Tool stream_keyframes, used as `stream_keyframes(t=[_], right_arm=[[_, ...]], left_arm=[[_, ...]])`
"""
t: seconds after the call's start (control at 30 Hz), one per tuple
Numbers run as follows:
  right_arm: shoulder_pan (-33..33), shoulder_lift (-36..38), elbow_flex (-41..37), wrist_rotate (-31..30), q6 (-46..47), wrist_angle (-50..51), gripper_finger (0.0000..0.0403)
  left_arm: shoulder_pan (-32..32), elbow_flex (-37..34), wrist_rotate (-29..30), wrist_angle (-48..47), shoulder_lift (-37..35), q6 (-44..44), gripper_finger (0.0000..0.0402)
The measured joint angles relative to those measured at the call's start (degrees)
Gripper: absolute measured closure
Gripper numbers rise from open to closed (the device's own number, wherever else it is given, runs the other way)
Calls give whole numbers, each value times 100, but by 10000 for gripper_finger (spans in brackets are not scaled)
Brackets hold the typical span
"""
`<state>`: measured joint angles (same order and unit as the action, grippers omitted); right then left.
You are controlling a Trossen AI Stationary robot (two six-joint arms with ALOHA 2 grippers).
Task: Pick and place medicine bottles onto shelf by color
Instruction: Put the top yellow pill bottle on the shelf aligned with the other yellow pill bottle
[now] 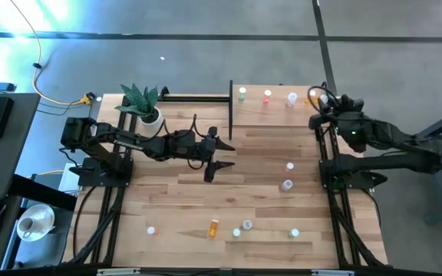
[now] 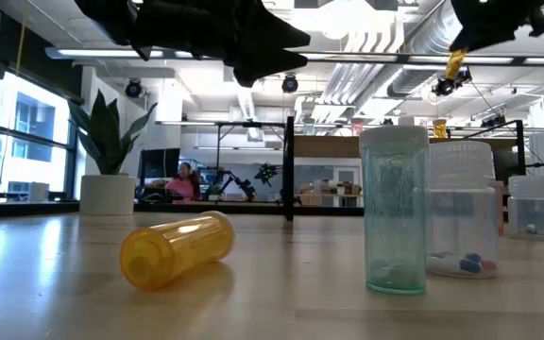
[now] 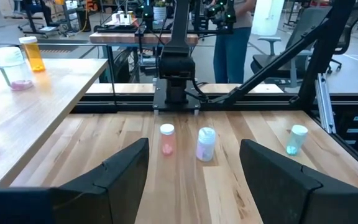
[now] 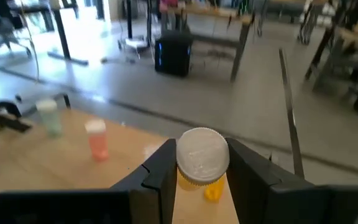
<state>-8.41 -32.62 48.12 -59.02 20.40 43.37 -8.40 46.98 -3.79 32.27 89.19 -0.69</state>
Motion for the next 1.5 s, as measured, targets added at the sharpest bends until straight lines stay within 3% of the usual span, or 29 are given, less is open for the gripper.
stream_keyframes(t=[0.23,1.03,1.5], right_arm=[[-561,-333,-23,838,630,624,299],[-2370,-2074,-27,1739,1275,861,299],[-2576,-2158,-20,1982,1152,643,299]], left_arm=[[0,0,-2,-32,2,48,161],[0,0,-4,-166,4,153,161],[0,0,-4,-164,4,153,161]])
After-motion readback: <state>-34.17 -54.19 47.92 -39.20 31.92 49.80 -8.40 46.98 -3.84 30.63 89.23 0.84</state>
